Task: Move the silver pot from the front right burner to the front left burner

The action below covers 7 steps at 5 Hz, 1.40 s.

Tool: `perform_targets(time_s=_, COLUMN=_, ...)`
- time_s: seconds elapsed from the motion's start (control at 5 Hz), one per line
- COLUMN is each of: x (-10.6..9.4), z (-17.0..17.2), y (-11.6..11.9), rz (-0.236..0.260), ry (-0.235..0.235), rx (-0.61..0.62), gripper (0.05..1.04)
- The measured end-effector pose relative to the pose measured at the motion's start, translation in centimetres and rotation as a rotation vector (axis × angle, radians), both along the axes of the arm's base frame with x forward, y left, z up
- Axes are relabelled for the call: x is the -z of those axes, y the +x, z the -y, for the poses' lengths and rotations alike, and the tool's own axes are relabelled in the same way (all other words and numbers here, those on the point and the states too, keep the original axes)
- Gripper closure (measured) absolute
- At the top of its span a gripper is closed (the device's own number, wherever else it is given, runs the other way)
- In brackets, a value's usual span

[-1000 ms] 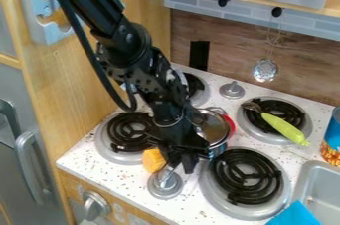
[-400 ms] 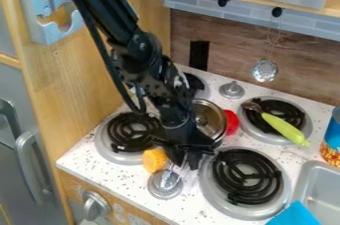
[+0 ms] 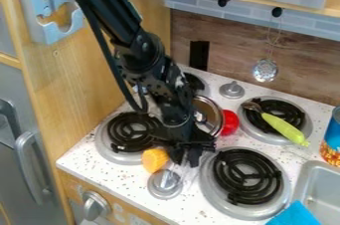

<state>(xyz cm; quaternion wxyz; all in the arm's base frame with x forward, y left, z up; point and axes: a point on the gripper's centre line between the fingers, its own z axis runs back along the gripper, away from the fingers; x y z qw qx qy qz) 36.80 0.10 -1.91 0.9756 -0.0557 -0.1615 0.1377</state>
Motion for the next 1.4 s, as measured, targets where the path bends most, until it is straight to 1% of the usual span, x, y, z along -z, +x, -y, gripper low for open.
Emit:
perform_targets(time_s=0.4, x=0.1, z=0.1, y=-0.1, rz=0.003, ry=-0.027, rx=-0.019, gripper=0.658)
perform_targets(time_s=0.6, x=0.1, z=-0.3, y=-0.3, rz=-0.02, ry=-0.019, rx=-0.055, gripper=0.658)
perform_targets(time_s=0.8, x=0.1, z=-1.4, y=-0.6, rz=-0.038, ry=-0.027, rx=-0.082, gripper=0.658)
perform_targets(time_s=1.0, x=0.2, z=-2.3, y=-1.1, rz=-0.053, ry=-0.038, rx=-0.108, gripper=0.658)
perform_targets(time_s=1.2, x=-0.2, z=-3.6, y=-2.4, rz=-0.066, ry=-0.067, rx=-0.138, gripper=0.659)
perform_targets(time_s=1.4, x=-0.6, z=-4.6, y=-3.4, rz=-0.062, ry=-0.087, rx=-0.165, gripper=0.659)
